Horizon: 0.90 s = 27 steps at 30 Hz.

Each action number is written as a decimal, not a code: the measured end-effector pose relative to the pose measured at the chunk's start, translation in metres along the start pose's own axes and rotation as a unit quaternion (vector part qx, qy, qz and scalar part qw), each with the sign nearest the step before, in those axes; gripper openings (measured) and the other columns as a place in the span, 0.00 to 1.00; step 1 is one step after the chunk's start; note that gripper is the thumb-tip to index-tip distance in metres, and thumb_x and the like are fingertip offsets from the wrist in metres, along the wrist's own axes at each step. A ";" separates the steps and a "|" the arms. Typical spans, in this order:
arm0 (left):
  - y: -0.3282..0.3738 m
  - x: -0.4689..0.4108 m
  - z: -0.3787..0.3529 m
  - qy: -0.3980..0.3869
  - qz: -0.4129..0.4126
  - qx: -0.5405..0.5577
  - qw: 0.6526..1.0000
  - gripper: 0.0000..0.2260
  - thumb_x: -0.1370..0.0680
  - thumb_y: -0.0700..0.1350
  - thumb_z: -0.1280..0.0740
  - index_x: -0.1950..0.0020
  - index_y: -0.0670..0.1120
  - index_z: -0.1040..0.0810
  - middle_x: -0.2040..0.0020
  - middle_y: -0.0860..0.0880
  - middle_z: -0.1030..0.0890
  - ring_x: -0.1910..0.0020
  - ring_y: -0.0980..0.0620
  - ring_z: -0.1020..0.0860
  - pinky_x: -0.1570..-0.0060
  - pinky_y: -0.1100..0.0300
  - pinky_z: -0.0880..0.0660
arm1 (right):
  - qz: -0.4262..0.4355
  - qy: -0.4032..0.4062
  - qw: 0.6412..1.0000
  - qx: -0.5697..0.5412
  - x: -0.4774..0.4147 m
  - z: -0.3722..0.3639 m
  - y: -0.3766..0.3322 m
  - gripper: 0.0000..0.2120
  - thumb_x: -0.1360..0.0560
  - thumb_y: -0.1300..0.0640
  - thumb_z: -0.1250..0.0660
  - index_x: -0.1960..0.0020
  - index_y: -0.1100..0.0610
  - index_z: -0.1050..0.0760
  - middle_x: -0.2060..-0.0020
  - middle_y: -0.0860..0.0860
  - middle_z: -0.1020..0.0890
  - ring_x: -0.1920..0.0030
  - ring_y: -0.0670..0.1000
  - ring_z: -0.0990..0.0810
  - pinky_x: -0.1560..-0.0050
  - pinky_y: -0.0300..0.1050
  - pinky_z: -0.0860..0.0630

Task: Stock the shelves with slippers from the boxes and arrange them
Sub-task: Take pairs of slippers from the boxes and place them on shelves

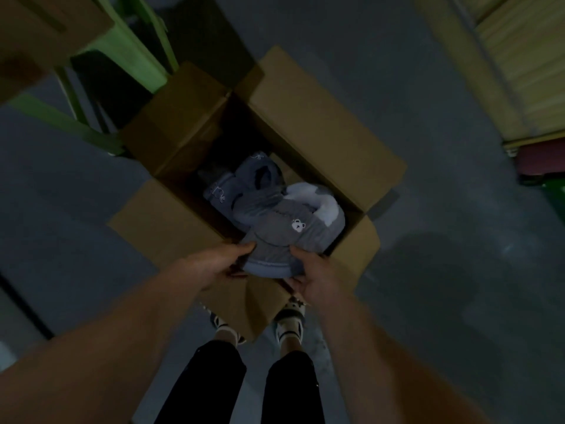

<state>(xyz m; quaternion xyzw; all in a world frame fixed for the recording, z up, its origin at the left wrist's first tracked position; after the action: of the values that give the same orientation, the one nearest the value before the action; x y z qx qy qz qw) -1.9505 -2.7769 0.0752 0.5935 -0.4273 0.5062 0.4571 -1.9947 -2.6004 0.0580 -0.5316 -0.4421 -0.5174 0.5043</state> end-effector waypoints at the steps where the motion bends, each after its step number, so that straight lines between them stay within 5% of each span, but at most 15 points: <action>1: -0.002 0.004 0.000 0.006 -0.001 -0.045 0.999 0.31 0.24 0.63 0.37 0.27 0.46 0.33 0.32 0.46 0.26 0.38 0.46 0.25 0.41 0.56 0.26 | 0.008 -0.004 1.000 0.016 0.009 0.006 -0.005 0.28 0.30 0.57 0.22 0.33 0.55 0.28 0.41 0.56 0.20 0.45 0.58 0.19 0.61 0.49 0.18; 4: 0.002 0.018 0.001 0.087 -0.020 -0.084 0.992 0.36 0.23 0.67 0.47 0.22 0.46 0.42 0.25 0.45 0.35 0.29 0.42 0.33 0.30 0.51 0.35 | 0.038 -0.044 0.995 0.078 0.032 0.028 -0.016 0.28 0.28 0.59 0.24 0.31 0.53 0.29 0.42 0.54 0.19 0.48 0.56 0.18 0.66 0.46 0.18; 8: 0.014 0.031 0.016 0.230 -0.078 -0.068 0.968 0.32 0.20 0.62 0.44 0.22 0.46 0.45 0.25 0.41 0.37 0.29 0.39 0.34 0.33 0.51 0.36 | 0.060 -0.098 0.988 0.103 0.051 0.048 -0.033 0.25 0.27 0.63 0.28 0.32 0.53 0.26 0.42 0.55 0.18 0.44 0.60 0.18 0.51 0.56 0.19; 12: 0.014 0.033 0.030 0.257 -0.105 -0.034 0.960 0.31 0.19 0.62 0.49 0.23 0.43 0.41 0.26 0.40 0.35 0.29 0.39 0.34 0.32 0.51 0.38 | 0.072 -0.189 0.977 0.070 0.063 0.047 -0.057 0.26 0.32 0.65 0.29 0.34 0.57 0.24 0.40 0.58 0.18 0.45 0.60 0.17 0.53 0.54 0.18; 16: 0.013 0.039 0.053 0.286 -0.104 0.031 0.952 0.33 0.20 0.65 0.51 0.25 0.43 0.36 0.28 0.38 0.32 0.30 0.37 0.33 0.32 0.48 0.37 | 0.046 -0.195 0.973 0.117 0.073 0.032 -0.080 0.26 0.31 0.61 0.33 0.33 0.60 0.24 0.39 0.59 0.19 0.42 0.63 0.19 0.45 0.57 0.22; 19: -0.001 0.039 0.081 0.259 -0.105 0.126 0.952 0.38 0.26 0.72 0.45 0.25 0.47 0.35 0.30 0.42 0.28 0.34 0.38 0.29 0.34 0.48 0.32 | 0.038 -0.199 0.961 0.189 0.086 0.002 -0.092 0.22 0.30 0.58 0.31 0.36 0.60 0.21 0.40 0.60 0.18 0.42 0.62 0.19 0.41 0.57 0.23; 21: -0.016 0.044 0.091 0.201 -0.090 0.221 0.950 0.42 0.36 0.74 0.34 0.34 0.45 0.27 0.45 0.46 0.21 0.49 0.46 0.22 0.50 0.54 0.24 | 0.045 -0.197 0.959 0.200 0.094 -0.023 -0.096 0.16 0.27 0.59 0.34 0.40 0.58 0.19 0.44 0.58 0.16 0.45 0.59 0.17 0.41 0.55 0.23; 23: -0.027 0.050 0.091 0.107 -0.108 0.285 0.947 0.30 0.39 0.66 0.28 0.48 0.46 0.22 0.57 0.49 0.22 0.62 0.53 0.25 0.64 0.61 0.27 | 0.053 -0.195 0.958 0.202 0.098 -0.047 -0.097 0.14 0.25 0.59 0.34 0.41 0.57 0.18 0.45 0.57 0.15 0.45 0.58 0.18 0.38 0.55 0.24; 27: -0.039 0.053 0.091 0.027 -0.131 0.411 0.902 0.20 0.30 0.56 0.28 0.42 0.47 0.20 0.47 0.49 0.18 0.48 0.52 0.20 0.55 0.60 0.24 | 0.056 -0.224 0.942 0.242 0.097 -0.085 -0.091 0.18 0.27 0.58 0.32 0.37 0.57 0.20 0.43 0.57 0.16 0.41 0.59 0.19 0.35 0.57 0.26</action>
<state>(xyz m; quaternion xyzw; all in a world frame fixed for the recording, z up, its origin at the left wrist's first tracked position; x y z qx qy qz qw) -1.8870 -2.8594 0.1175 0.7652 -0.0877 0.5884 0.2462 -2.0864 -2.6813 0.1583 -0.5199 -0.6251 -0.2333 0.5334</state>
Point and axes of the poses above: each hand's wrist, its own x-axis away from the middle knuckle, its own z-axis out of the back of the hand, y = z × x, the point moved 1 cm from there along -x, towards the middle knuckle
